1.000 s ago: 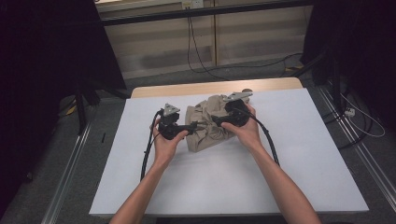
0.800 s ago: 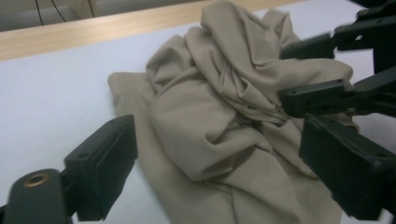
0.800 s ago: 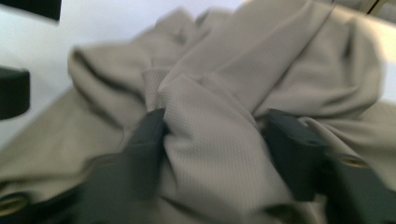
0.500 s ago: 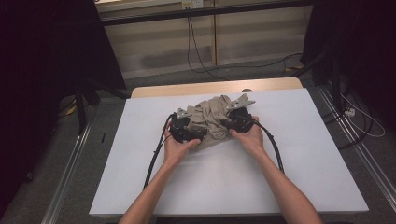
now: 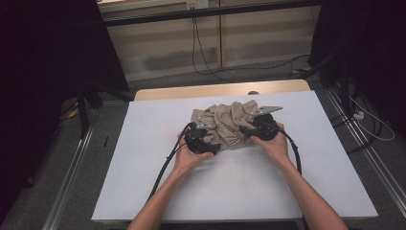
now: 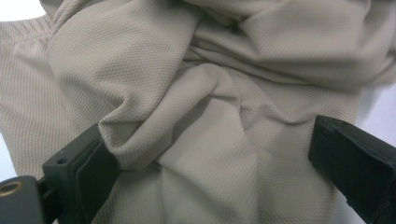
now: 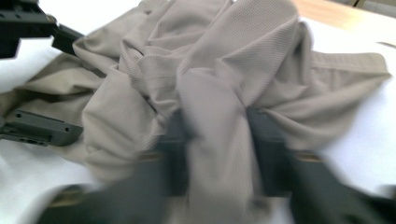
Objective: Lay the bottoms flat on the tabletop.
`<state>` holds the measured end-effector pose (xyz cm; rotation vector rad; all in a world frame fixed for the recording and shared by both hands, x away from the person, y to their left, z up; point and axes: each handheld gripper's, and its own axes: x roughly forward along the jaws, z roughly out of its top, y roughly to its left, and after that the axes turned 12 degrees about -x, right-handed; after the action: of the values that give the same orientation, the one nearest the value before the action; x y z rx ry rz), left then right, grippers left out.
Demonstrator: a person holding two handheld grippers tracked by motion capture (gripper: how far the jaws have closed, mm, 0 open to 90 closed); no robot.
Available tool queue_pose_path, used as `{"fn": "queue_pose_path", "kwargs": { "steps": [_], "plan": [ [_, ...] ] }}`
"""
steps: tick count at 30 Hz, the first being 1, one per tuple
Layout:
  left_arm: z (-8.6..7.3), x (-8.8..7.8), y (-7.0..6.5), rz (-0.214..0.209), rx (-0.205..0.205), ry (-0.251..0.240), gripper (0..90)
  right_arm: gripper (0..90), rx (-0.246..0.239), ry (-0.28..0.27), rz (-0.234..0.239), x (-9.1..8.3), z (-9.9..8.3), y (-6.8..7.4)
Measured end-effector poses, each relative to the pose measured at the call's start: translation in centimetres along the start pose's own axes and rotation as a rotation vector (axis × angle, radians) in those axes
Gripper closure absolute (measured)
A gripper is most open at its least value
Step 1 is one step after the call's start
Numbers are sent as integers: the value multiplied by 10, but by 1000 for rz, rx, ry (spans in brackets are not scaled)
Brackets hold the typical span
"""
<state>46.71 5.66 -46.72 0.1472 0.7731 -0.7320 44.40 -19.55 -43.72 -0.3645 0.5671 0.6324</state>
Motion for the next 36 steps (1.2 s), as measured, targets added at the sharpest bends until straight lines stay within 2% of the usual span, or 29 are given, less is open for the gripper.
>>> {"fn": "queue_pose_path", "kwargs": {
  "steps": [1,2,4,5,6,7,8,9,10,11,13,14,15,17,19,20,22,24,26,27,29,33,34,36],
  "plan": [
    [2,-2,1,13,-8,4,96,408,-8,16,-9,5,0,1],
    [3,-4,3,14,-7,4,190,366,-15,25,-14,10,-1,3],
    [6,-8,8,14,4,2,472,326,-9,54,-10,20,-4,5],
    [6,-10,11,5,1,3,529,323,-3,68,-6,23,-6,6],
    [5,-12,13,-8,9,4,683,338,16,67,8,26,-8,6],
    [5,-12,15,-18,1,-4,783,417,39,64,25,25,-9,5],
    [5,-12,15,-28,-20,-1,800,557,56,56,65,24,-10,4],
    [5,-13,14,-29,-30,-4,813,668,53,49,95,22,-11,4],
    [5,-14,13,-26,-22,4,822,746,40,52,91,19,-11,6],
    [4,-16,12,-40,-34,6,827,772,24,54,81,17,-11,9],
    [1,-23,9,-86,-58,6,831,790,-11,64,87,12,-11,15],
    [-2,-27,8,-94,-56,3,831,792,-17,63,95,9,-12,17],
    [-4,-31,6,-95,-52,7,832,794,-15,62,113,2,-15,20],
    [-9,-40,5,-128,-52,10,831,795,-12,63,119,-2,-17,22],
    [-12,-50,4,-160,-70,0,832,796,-27,65,143,-15,-20,31],
    [-15,-55,2,-184,-80,6,832,796,-27,65,143,-15,-20,31],
    [-21,-64,-4,-190,-48,10,832,797,-42,68,157,-24,-23,38],
    [-29,-72,-9,-214,-29,23,833,797,-58,70,172,-34,-27,46],
    [-37,-78,-13,-246,-36,21,833,797,-64,66,197,-43,-31,53],
    [-41,-83,-17,-258,-23,28,833,797,-77,66,211,-52,-36,59],
    [-46,-90,-23,-276,-16,38,834,797,-76,65,217,-55,-37,61],
    [-60,-108,-40,-334,-16,49,833,796,-86,54,240,-74,-44,69],
    [-65,-114,-46,-341,9,43,833,794,-94,51,246,-79,-47,71],
    [-73,-119,-50,-360,16,19,830,782,-96,42,253,-88,-54,77]
  ]
}}
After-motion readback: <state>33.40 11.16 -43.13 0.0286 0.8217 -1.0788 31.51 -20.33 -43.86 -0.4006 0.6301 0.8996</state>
